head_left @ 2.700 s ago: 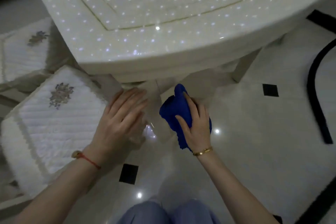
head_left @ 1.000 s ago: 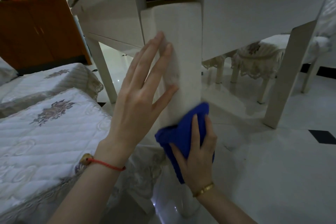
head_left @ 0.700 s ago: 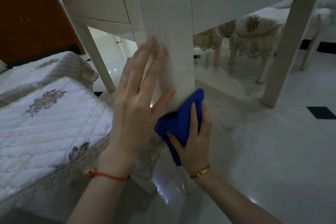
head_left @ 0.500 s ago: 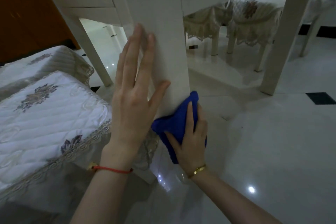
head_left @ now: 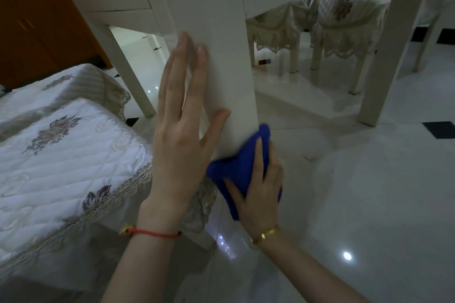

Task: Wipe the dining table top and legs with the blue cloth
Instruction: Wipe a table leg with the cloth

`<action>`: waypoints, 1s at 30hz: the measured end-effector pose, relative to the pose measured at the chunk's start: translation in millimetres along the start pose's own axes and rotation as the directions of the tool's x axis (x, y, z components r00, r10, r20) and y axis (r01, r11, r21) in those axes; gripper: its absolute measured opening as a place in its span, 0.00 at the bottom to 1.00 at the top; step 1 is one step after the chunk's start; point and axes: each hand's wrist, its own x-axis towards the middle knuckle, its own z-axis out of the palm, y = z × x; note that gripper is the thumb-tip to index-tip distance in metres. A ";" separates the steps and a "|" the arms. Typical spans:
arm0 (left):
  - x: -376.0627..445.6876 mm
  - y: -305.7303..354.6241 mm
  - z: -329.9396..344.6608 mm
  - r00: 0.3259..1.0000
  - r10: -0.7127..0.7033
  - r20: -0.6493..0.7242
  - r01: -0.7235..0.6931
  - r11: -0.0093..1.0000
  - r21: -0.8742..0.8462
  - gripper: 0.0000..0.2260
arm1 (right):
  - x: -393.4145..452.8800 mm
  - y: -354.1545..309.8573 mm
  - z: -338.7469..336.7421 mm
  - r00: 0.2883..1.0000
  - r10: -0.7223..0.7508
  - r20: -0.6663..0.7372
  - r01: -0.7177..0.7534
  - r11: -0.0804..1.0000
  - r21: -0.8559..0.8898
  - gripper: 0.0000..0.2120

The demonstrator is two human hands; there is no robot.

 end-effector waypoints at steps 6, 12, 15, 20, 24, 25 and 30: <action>1.4 -2.7 -0.8 1.000 0.001 0.000 -0.001 1.000 0.000 0.28 | 41.3 -14.0 -1.8 0.986 -0.134 -0.096 0.139 0.989 0.045 0.39; -16.0 -0.9 4.7 1.000 -0.023 -0.015 0.023 1.000 0.001 0.28 | -47.7 43.6 4.2 0.990 0.040 0.134 -0.030 0.997 -0.077 0.37; -33.7 2.1 10.6 0.999 -0.028 0.017 0.028 0.999 0.017 0.28 | -33.6 27.2 -1.0 0.995 0.035 0.091 -0.031 0.999 -0.036 0.36; -55.2 3.8 17.0 0.995 -0.066 0.071 0.066 0.998 -0.002 0.27 | 9.8 1.1 2.1 0.999 -0.040 -0.019 0.041 0.997 0.065 0.38; -58.7 2.0 20.1 0.994 -0.070 0.089 0.070 0.998 0.000 0.30 | -48.0 41.6 8.8 0.984 0.096 0.150 -0.101 0.995 0.026 0.40; -59.1 1.9 21.2 0.994 -0.070 0.086 0.070 0.998 0.000 0.30 | -63.4 50.0 8.5 0.967 0.147 0.208 -0.148 0.989 -0.008 0.40; -60.8 2.1 24.4 0.993 -0.089 0.080 0.090 0.996 -0.009 0.30 | -44.5 36.1 3.7 0.981 0.106 0.160 -0.108 0.994 0.006 0.38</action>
